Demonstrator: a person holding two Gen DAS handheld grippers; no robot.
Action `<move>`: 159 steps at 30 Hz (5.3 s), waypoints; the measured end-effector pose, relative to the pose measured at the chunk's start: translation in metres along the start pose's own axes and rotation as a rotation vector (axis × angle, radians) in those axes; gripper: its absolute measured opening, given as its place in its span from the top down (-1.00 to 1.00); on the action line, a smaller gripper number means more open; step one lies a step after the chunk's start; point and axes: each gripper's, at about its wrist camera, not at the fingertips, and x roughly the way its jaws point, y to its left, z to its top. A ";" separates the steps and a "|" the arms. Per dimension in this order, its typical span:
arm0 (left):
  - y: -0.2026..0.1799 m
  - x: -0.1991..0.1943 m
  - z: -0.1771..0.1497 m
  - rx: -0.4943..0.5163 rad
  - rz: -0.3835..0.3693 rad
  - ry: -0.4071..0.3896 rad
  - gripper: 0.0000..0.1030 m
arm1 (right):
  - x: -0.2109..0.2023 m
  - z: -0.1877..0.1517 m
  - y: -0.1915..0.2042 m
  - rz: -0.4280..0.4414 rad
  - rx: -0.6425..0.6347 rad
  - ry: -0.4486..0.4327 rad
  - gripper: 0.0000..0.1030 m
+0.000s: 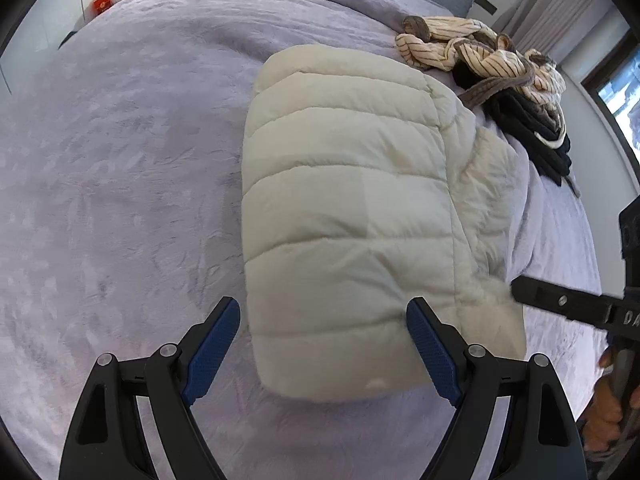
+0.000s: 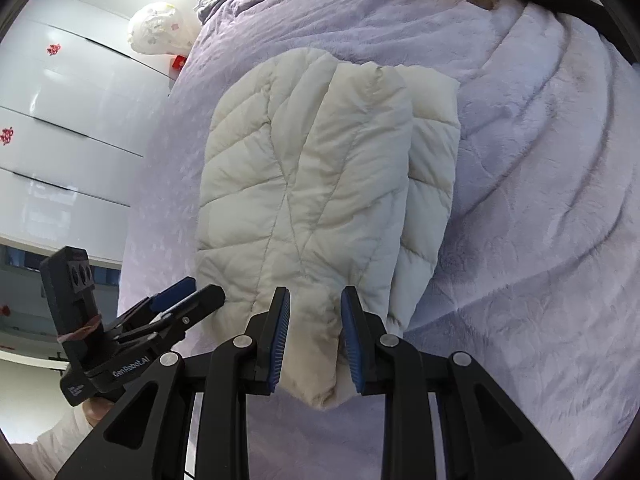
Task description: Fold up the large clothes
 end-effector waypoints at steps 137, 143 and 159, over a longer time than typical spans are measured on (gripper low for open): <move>-0.036 -0.243 -0.052 0.002 0.235 -0.184 -1.00 | -0.167 -0.089 0.157 -0.409 -0.116 -0.231 -0.99; -0.033 -0.242 -0.052 0.000 0.233 -0.184 -1.00 | -0.167 -0.089 0.157 -0.408 -0.115 -0.230 -0.99; -0.032 -0.238 -0.044 0.032 0.257 -0.193 -1.00 | -0.163 -0.101 0.156 -0.410 -0.114 -0.224 -0.99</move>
